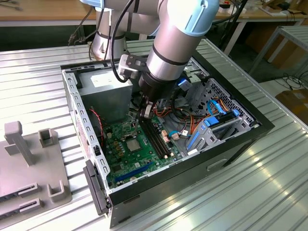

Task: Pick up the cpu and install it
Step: 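Close the cpu cover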

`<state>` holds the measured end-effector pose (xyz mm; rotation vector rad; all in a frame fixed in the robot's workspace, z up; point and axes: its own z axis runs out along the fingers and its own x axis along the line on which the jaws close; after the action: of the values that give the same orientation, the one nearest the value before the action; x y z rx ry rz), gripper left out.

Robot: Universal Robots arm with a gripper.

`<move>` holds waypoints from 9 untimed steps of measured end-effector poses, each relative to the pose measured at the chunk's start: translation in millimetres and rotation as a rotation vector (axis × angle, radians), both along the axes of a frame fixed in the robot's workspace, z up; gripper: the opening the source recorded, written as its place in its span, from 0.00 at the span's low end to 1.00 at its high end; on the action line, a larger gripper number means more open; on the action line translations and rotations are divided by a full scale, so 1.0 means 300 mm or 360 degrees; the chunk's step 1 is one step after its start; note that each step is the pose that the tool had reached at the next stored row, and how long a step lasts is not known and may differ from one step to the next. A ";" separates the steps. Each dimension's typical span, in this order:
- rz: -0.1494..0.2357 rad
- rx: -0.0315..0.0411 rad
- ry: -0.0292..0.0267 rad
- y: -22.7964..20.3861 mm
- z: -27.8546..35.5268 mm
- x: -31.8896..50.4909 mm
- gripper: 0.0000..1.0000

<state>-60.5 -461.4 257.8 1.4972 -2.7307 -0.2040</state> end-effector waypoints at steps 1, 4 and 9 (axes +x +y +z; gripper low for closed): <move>0.0000 0.0000 0.00000 -0.001 0.000 0.000 0.11; 0.0000 0.0000 0.00000 -0.003 0.000 0.000 0.11; 0.0000 0.0000 0.00000 -0.007 0.000 0.000 0.11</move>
<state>-60.5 -463.7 257.8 1.4970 -2.7308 -0.2039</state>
